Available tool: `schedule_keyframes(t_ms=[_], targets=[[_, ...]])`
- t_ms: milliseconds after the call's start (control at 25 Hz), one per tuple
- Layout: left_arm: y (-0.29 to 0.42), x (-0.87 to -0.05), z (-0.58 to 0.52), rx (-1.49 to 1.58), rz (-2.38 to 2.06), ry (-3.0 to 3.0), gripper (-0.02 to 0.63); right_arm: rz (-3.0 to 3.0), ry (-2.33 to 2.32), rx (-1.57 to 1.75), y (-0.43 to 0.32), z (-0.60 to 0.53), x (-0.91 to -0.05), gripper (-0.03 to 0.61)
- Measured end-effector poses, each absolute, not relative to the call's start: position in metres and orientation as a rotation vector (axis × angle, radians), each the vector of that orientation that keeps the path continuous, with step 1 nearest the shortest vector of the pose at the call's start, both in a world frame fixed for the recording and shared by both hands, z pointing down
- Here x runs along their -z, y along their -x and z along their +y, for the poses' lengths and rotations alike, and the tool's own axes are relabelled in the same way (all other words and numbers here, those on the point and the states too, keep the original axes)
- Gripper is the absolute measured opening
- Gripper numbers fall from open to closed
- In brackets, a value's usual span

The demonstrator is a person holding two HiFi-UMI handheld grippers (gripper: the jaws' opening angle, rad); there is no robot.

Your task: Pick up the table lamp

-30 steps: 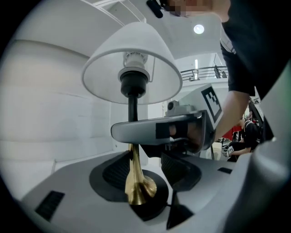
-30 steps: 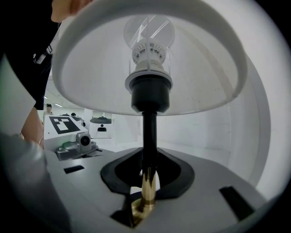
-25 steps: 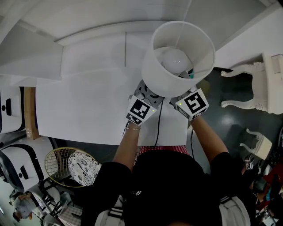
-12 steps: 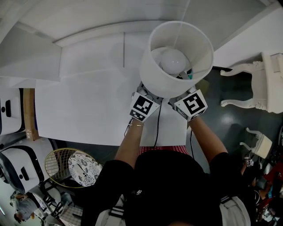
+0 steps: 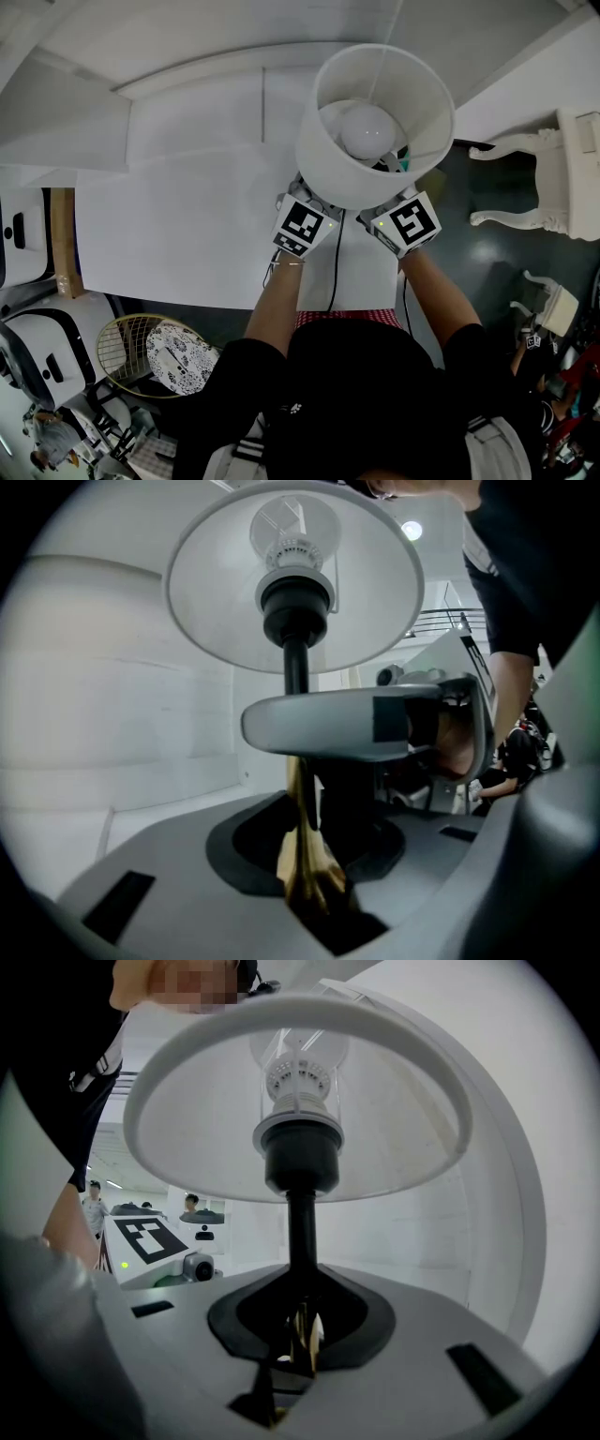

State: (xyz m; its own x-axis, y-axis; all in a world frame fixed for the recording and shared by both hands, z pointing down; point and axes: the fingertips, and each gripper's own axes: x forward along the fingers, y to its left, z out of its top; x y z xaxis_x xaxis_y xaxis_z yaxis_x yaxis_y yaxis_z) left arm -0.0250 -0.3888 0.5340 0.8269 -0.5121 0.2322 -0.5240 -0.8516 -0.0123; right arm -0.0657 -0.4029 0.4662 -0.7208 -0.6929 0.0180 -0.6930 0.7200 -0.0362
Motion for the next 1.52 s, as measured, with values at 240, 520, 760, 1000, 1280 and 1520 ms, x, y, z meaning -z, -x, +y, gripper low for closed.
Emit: schedule_keyframes(t_ms=[240, 520, 760, 1000, 1280, 1520], targets=[[0.026, -0.534, -0.389, -0.377, -0.803, -2.977, 0.11, -2.918, -1.188, -0.082, 0.065, -0.403, -0.467, 0.064], [0.026, -0.533, -0.388, -0.389, -0.825, -2.959, 0.109, -2.914, -1.185, -0.086, 0.064, -0.4, -0.467, 0.064], [0.021, -0.53, -0.385, -0.384, -0.813, -2.944, 0.107, -2.917, -1.182, -0.085, 0.061, -0.398, -0.464, 0.064], [0.024, -0.523, -0.383, -0.417, -0.821, -2.95, 0.107, -2.927, -1.185, -0.11, 0.062, -0.396, -0.457, 0.064], [0.028, -0.51, -0.381, -0.431, -0.869, -2.927, 0.107, -2.947, -1.154, -0.093, 0.066, -0.392, -0.442, 0.064], [0.03, -0.497, -0.376, -0.411, -0.882, -2.911, 0.107, -2.921, -1.152, -0.104, 0.069, -0.387, -0.432, 0.064]])
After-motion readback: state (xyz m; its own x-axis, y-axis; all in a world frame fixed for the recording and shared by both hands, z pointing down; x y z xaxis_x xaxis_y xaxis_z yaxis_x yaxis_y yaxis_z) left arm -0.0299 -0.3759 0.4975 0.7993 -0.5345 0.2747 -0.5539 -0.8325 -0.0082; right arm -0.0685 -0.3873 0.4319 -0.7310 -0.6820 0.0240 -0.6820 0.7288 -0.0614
